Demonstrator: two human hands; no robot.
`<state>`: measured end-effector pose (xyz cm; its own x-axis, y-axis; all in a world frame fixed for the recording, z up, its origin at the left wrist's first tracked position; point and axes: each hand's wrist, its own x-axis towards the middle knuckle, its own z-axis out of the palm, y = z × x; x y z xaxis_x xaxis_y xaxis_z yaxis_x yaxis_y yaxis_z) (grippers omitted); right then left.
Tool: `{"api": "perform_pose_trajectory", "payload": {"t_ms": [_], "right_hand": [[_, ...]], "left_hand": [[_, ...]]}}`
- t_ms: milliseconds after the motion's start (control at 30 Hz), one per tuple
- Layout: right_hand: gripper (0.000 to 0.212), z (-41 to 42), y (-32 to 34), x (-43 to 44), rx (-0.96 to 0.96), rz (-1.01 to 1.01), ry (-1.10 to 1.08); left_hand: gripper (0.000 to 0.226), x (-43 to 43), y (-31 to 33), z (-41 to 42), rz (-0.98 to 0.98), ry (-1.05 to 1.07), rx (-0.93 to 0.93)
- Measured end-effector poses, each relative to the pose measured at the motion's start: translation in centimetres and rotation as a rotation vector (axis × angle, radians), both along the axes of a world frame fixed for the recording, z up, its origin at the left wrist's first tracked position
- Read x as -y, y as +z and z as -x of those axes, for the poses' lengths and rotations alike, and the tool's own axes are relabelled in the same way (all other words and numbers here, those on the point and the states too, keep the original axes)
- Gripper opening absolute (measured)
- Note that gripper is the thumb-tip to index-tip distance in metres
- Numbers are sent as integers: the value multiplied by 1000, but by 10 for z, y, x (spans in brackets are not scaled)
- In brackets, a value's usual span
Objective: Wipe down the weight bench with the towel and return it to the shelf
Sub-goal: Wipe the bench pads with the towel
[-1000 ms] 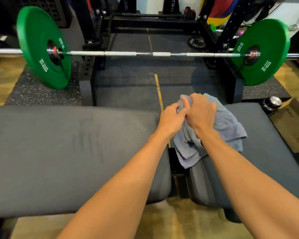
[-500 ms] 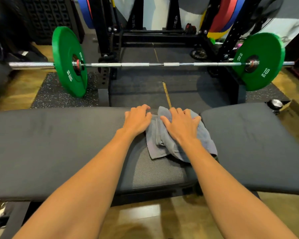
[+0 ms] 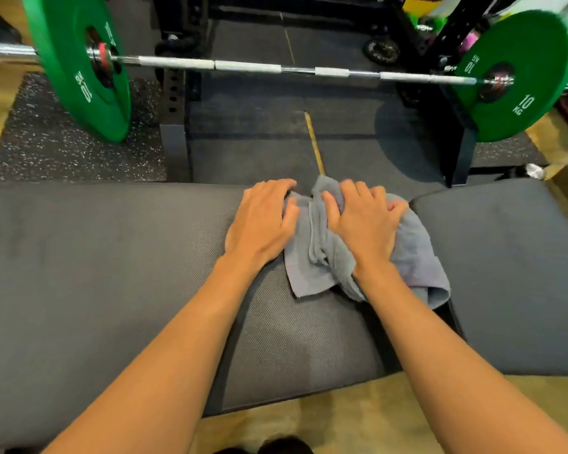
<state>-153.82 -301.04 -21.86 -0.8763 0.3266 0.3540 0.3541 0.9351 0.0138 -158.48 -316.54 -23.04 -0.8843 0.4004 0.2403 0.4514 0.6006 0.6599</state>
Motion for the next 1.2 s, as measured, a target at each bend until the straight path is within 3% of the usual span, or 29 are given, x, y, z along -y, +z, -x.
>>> {"api": "perform_pose_trajectory", "payload": {"t_ms": [200,400,600,800,900,1000,1200], "right_hand": [[38,53,10,-5,115,89,147],[32,-57,18,-1,58,275,277],[29,-159,14,19,27,224,258],[28,-60,0,27,-30,51,176],[32,21,-3,31,-6,90,188],[34,75,4,36,154,157,242],[32,24,7,46,59,177,280]], "left_hand": [[41,1,3,-4,51,40,19],[39,-1,16,-12,164,35,62],[44,16,28,-9,203,11,51],[38,23,9,0,-110,74,63],[46,23,-3,10,-125,72,73],[46,22,-1,11,-108,84,97],[37,35,19,-2,-172,183,192]]}}
